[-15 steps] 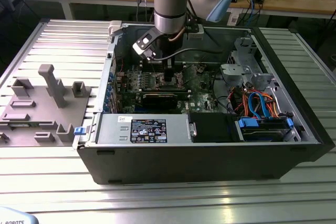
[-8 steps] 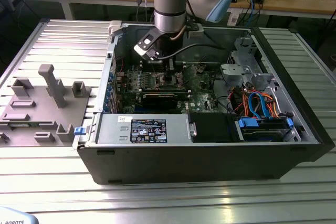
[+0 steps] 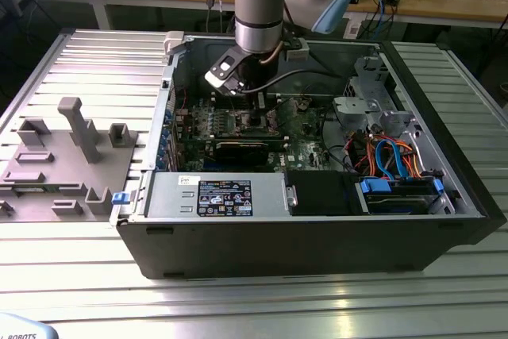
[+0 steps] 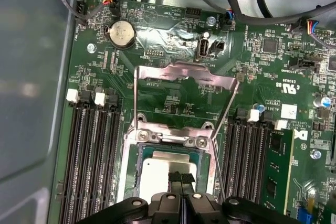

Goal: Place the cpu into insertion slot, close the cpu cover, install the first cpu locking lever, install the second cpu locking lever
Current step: 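Place the cpu into insertion slot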

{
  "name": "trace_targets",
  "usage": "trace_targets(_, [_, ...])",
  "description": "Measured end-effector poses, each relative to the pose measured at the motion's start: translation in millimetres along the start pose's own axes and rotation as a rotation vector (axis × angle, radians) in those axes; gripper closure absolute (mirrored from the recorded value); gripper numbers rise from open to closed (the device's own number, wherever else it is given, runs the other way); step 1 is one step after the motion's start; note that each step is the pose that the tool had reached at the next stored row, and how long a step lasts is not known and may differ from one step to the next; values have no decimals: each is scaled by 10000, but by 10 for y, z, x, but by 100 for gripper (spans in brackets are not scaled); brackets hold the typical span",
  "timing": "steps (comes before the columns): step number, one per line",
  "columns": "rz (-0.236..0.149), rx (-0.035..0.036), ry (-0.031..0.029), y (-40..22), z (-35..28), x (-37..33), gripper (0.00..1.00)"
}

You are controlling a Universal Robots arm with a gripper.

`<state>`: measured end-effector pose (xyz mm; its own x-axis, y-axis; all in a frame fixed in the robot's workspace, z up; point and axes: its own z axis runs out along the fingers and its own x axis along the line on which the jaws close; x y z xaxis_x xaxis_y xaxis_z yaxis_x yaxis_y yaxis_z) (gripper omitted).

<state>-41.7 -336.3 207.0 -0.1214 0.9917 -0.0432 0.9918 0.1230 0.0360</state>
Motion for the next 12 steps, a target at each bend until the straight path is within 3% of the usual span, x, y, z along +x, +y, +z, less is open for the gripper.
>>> trace_targets(7, [0,14,5,6,24,-4,89])
trace_targets(10, [-3,13,5,16,-60,-9,89])
trace_targets(12, [0,17,4,35,-81,-12,89])
